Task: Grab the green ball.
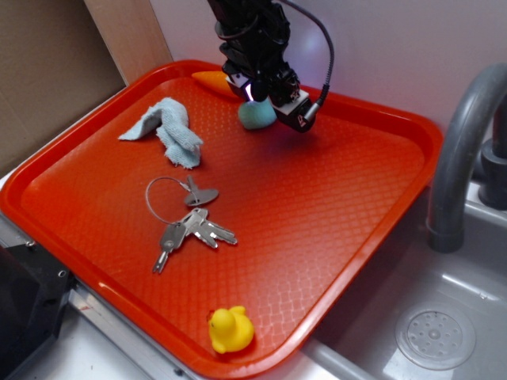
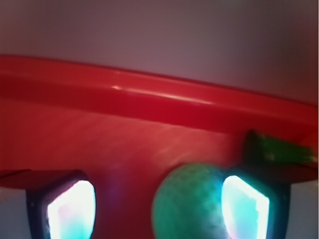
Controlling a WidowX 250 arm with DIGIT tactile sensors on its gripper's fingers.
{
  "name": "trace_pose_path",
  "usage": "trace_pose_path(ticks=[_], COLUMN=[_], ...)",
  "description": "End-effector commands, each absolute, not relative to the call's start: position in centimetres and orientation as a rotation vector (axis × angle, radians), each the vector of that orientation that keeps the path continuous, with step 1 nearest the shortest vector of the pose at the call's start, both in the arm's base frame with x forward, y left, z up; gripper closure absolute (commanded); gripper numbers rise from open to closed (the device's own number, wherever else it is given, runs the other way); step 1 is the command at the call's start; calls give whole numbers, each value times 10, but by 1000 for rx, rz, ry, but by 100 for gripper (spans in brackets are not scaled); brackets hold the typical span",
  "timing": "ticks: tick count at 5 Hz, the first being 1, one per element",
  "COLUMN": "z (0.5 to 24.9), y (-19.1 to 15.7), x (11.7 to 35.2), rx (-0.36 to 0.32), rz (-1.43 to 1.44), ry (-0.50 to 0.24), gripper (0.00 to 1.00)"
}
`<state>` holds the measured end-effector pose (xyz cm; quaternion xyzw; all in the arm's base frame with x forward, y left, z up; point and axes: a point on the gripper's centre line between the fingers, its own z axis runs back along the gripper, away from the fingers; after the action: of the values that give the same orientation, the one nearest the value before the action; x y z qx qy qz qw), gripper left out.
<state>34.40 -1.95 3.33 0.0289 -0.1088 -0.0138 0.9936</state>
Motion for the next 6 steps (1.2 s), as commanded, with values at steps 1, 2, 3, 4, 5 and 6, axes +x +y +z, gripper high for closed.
trace_pose_path(ticks=[1, 2, 3, 4, 5, 6], z=[49, 63, 94, 143, 196, 229], y=[6, 20, 20, 11, 10, 17], x=[311, 295, 282, 255, 237, 219], rx=[109, 130, 152, 96, 27, 4], rz=[17, 44, 58, 33, 22, 116], ry=[-162, -173, -222, -253, -166, -96], gripper=[100, 100, 100, 100, 100, 100])
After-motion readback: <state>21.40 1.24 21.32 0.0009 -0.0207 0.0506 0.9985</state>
